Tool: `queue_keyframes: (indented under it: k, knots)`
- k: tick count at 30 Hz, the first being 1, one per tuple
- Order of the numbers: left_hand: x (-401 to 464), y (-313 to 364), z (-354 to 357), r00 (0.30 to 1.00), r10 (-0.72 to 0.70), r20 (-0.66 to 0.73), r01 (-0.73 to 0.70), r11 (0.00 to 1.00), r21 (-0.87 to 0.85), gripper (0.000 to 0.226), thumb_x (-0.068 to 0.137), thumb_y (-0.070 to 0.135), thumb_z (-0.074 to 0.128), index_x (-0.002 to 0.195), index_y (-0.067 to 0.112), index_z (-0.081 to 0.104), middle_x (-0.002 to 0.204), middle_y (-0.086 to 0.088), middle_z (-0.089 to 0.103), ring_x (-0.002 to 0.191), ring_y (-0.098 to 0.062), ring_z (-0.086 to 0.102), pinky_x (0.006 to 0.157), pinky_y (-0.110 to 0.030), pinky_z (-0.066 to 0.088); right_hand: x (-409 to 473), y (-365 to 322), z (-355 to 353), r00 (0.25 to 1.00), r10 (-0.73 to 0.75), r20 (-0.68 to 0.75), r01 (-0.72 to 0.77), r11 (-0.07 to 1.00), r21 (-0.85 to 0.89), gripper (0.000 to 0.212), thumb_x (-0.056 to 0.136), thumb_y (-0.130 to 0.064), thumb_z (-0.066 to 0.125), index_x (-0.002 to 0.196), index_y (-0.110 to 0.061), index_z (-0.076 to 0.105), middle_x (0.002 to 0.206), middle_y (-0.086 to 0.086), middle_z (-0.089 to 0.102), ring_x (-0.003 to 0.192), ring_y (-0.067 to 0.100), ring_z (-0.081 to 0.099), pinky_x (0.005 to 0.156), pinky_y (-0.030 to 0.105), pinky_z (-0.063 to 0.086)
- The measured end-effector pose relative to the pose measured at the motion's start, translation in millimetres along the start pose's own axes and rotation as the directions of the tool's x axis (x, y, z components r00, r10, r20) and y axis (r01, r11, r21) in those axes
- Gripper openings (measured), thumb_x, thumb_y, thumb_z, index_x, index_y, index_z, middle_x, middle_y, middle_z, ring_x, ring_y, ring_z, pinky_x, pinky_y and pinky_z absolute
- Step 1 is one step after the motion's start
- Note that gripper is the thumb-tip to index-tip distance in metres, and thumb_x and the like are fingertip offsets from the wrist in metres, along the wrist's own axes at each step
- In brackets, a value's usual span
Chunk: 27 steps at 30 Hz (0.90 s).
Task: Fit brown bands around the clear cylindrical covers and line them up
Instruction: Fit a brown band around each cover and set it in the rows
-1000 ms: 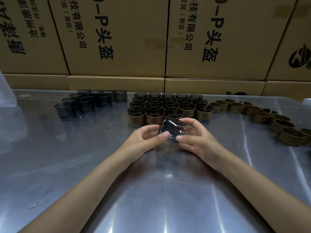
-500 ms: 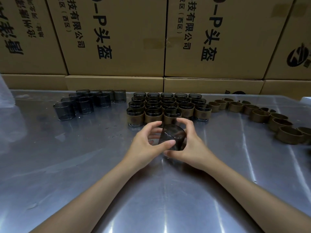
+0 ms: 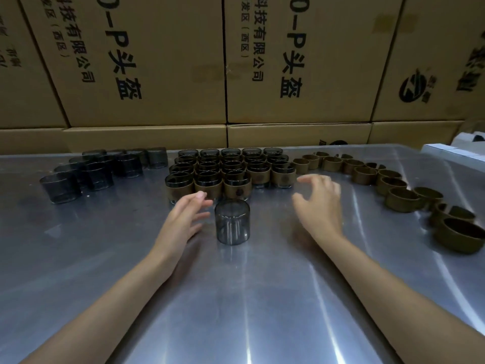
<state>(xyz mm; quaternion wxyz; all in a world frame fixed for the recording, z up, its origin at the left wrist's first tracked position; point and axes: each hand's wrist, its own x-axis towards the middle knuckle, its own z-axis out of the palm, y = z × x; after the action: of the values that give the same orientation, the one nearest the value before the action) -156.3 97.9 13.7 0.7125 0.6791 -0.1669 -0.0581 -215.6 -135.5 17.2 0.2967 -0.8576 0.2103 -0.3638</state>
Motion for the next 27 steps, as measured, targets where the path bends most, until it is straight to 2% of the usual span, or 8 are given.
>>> queue_keyframes:
  k: [4,7,10,12,16,22,24,27]
  knots:
    - [4,-4,-2,1.0,0.0,0.003,-0.001,1.0,0.01,0.046,0.076,0.055,0.051,0.109,0.025,0.063,0.111,0.002,0.069,0.11,-0.018,0.063,0.106,-0.043,0.042,27,44,-20,0.973,0.22,-0.075,-0.232,0.906,-0.354,0.042,0.091,-0.025,0.059,0.131,-0.015,0.052,0.153,0.014,0.027,0.138,0.034,0.022,0.11,0.046,0.027]
    - [7,-7,-3,1.0,-0.003,-0.007,0.003,1.0,-0.003,0.029,0.091,0.044,0.049,0.108,0.025,0.064,0.109,0.001,0.07,0.108,-0.017,0.064,0.102,-0.039,0.044,41,66,-35,0.934,0.309,-0.177,-0.356,0.784,-0.508,0.043,0.09,-0.028,0.06,0.126,-0.007,0.054,0.158,0.023,0.014,0.142,0.043,0.011,0.116,0.051,0.011]
    - [8,-9,-2,1.0,0.01,-0.006,-0.01,1.0,-0.016,0.021,0.094,0.035,0.049,0.102,0.025,0.066,0.102,0.004,0.071,0.106,-0.016,0.064,0.097,-0.035,0.045,50,76,-42,0.877,0.434,-0.206,-0.47,0.689,-0.552,0.051,0.089,-0.033,0.06,0.13,-0.004,0.05,0.154,0.028,0.023,0.143,0.046,0.01,0.118,0.051,0.002]
    - [8,-9,-3,1.0,0.014,-0.004,-0.014,1.0,-0.018,0.019,0.095,0.033,0.05,0.101,0.025,0.066,0.1,0.005,0.071,0.105,-0.015,0.064,0.095,-0.034,0.045,49,76,-40,0.886,0.414,-0.208,-0.45,0.662,-0.599,0.05,0.089,-0.031,0.061,0.13,-0.005,0.048,0.143,0.026,0.041,0.138,0.044,0.024,0.117,0.051,0.007]
    - [7,-7,-3,1.0,0.017,0.001,-0.017,1.0,-0.011,0.021,0.096,0.032,0.048,0.103,0.024,0.066,0.102,0.003,0.071,0.103,-0.013,0.064,0.094,-0.033,0.045,40,66,-33,0.992,0.099,-0.078,-0.124,0.686,-0.717,0.033,0.09,-0.013,0.052,0.122,-0.012,0.05,0.119,0.015,0.061,0.115,0.034,0.051,0.1,0.043,0.029]
    - [-1,1,0,1.0,0.015,-0.008,-0.015,1.0,-0.027,0.02,0.097,0.027,0.049,0.104,0.019,0.066,0.104,-0.003,0.068,0.105,-0.018,0.062,0.094,-0.036,0.044,7,9,-8,0.975,-0.216,0.048,0.216,0.883,-0.417,0.032,0.096,-0.028,0.053,0.127,-0.021,0.054,0.102,0.002,0.067,0.101,0.024,0.058,0.091,0.038,0.035]
    - [-4,4,0,0.999,0.048,-0.018,-0.049,0.999,-0.018,0.018,0.097,0.025,0.05,0.103,0.02,0.066,0.101,0.001,0.068,0.103,-0.015,0.062,0.089,-0.032,0.045,-3,-18,-2,0.955,-0.296,-0.019,0.284,0.932,-0.224,0.029,0.095,-0.025,0.054,0.124,-0.019,0.06,0.088,-0.001,0.067,0.086,0.021,0.061,0.079,0.035,0.043]
    - [-9,7,2,0.974,0.226,-0.026,-0.221,0.967,0.126,0.012,0.095,0.018,0.056,0.1,0.022,0.066,0.1,0.004,0.068,0.098,-0.004,0.062,0.083,-0.018,0.046,-17,-59,5,0.949,-0.275,-0.157,0.284,0.958,0.038,0.019,0.091,-0.02,0.06,0.108,-0.021,0.069,0.063,-0.019,0.051,0.064,0.008,0.051,0.059,0.024,0.035]
